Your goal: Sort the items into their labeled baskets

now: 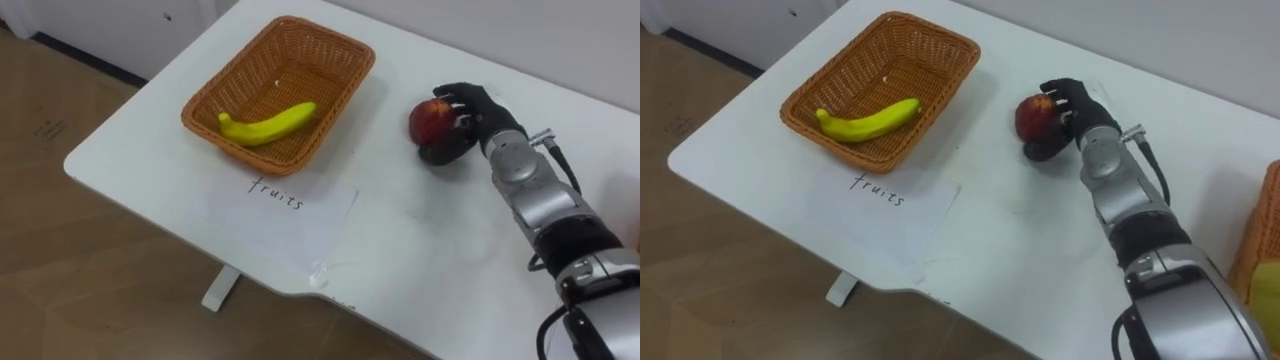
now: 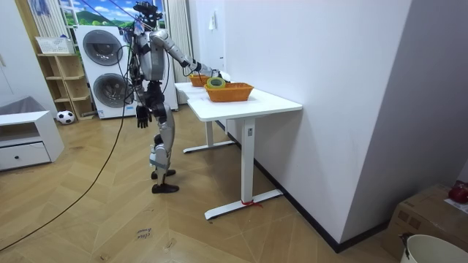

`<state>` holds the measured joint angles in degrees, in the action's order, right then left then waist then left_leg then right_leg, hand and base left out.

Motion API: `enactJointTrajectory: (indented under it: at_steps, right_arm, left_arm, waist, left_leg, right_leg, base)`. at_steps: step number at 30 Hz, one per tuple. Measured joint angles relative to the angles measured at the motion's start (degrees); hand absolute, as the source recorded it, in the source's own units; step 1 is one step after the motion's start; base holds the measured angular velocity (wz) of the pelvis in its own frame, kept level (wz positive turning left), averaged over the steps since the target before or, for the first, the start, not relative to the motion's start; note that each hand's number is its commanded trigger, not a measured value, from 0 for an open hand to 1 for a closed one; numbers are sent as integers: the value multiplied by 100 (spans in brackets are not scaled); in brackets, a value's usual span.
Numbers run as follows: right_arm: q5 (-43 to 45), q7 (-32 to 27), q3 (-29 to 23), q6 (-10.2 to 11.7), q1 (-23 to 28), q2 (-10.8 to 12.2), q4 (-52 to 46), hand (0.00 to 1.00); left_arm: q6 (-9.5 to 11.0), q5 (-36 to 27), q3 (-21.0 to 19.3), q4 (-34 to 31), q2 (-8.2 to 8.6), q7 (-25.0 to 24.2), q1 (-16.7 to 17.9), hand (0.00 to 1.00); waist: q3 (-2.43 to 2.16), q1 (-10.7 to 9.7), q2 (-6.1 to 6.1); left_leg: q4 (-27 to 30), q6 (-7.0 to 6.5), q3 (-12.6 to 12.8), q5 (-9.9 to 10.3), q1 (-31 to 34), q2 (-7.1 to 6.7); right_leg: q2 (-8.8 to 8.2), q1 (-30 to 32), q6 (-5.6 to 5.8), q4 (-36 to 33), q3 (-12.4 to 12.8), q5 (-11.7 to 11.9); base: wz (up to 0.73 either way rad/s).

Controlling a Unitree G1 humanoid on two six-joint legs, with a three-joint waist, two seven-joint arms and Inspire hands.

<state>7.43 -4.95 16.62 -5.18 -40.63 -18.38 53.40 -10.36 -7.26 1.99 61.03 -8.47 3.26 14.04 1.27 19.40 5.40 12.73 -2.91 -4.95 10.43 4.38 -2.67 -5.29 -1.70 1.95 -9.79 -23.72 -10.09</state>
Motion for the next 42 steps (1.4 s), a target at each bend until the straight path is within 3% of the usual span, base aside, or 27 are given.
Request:
enactJointTrajectory:
  at_steps: [6,17,22,31,42]
  right_arm:
    - [-41,51,32,-16,0,6,-2,100]
    - [-109,139,181,-17,0,17,-71,100]
    - [-527,140,227,-20,0,11,-65,100]
    - [-1007,140,176,-61,1,13,-350,100]
    - [-1695,21,-343,-84,1,17,-1074,100]
  left_arm:
    - [1,1,-1,85,-13,-59,-22,0]
    - [1,-2,62,88,-101,-150,-82,0]
    - [33,1,130,80,-155,-139,-84,0]
    - [69,20,10,52,-165,-58,-102,0]
    - [42,-1,-188,-150,-122,66,-92,0]
  waist:
    - [30,37,87]
    - [21,122,109]
    - [15,100,118]
    - [9,-104,125]
    - [-22,-342,82]
  left_leg:
    - [0,0,-3,0,2,1]
    - [-1,1,-27,1,8,1]
    - [4,0,-42,1,13,-3]
    - [7,0,-41,1,29,-7]
    - [67,0,-27,0,-18,-17]
  right_leg:
    - [2,-2,0,2,8,0]
    - [8,-13,0,3,-6,0]
    - [7,-20,0,5,-21,0]
    - [-6,2,0,6,-34,0]
    - [-15,-74,2,9,-28,0]
  base:
    - [0]
    - [0]
    - [0]
    - [0]
    - [0]
